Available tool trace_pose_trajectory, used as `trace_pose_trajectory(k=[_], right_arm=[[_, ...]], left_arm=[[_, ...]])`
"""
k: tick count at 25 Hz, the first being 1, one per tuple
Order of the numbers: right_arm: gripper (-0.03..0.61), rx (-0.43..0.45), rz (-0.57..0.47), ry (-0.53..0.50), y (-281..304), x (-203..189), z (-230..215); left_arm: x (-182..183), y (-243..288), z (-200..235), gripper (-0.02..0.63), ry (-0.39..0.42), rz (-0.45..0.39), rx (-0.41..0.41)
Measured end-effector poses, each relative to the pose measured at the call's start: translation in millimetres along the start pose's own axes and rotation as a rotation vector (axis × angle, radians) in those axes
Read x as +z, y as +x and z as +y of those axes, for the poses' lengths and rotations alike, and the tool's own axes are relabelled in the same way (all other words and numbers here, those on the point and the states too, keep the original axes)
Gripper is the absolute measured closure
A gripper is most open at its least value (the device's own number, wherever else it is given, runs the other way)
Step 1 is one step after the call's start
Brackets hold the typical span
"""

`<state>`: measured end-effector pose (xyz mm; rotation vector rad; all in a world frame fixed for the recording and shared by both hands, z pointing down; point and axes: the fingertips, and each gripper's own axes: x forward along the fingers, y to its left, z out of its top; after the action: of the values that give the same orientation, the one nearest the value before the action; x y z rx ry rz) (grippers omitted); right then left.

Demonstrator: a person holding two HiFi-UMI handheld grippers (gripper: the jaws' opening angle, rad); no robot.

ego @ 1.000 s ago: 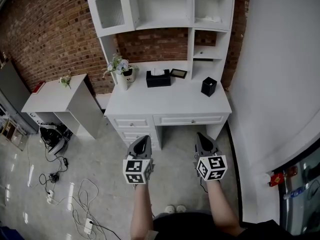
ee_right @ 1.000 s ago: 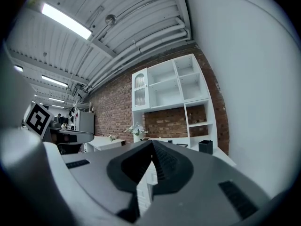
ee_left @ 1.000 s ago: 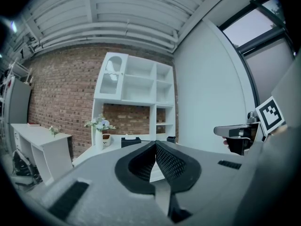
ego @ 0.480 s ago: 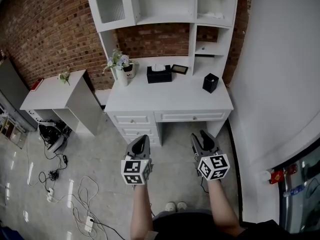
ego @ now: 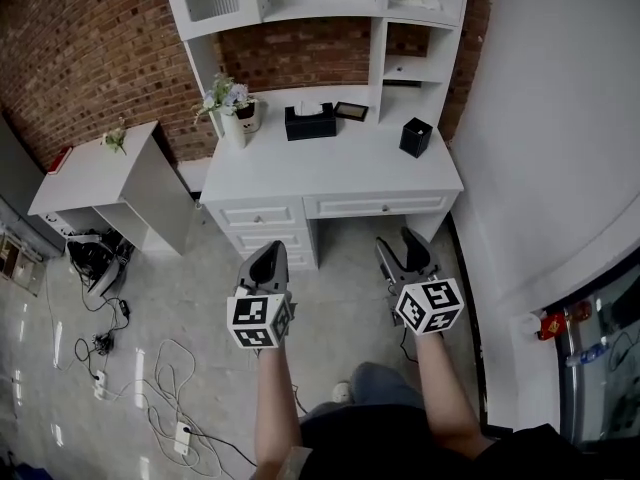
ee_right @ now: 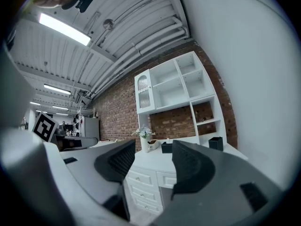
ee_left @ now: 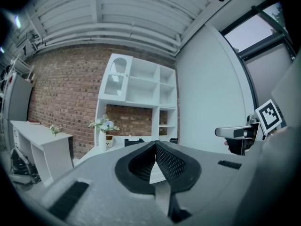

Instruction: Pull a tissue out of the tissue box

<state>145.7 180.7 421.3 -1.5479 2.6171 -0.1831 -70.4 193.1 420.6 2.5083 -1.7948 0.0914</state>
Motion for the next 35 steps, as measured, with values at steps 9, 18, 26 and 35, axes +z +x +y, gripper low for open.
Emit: trace_pose_trajectory(k=[9,18,26,35], right_arm=[[0.353,-0.023,-0.038,-0.019,1,18,-1],[0.353,-0.017,-0.071,-0.01,35,27,-12],[0.353,0.033,-0.078,-0.033,106,30,-25],[0.353,0.075,-0.025,-0.063,233,14,-71]], left_arm=[[8,-1,10,0.604,-0.006,-0.026,-0.007],[17,19,33,0.604,0.017,-0.042,0.015],[20,71,71,0.604,0.032,-0.053,0.049],[-9,183,129,0.604,-0.014,0.018,0.098]])
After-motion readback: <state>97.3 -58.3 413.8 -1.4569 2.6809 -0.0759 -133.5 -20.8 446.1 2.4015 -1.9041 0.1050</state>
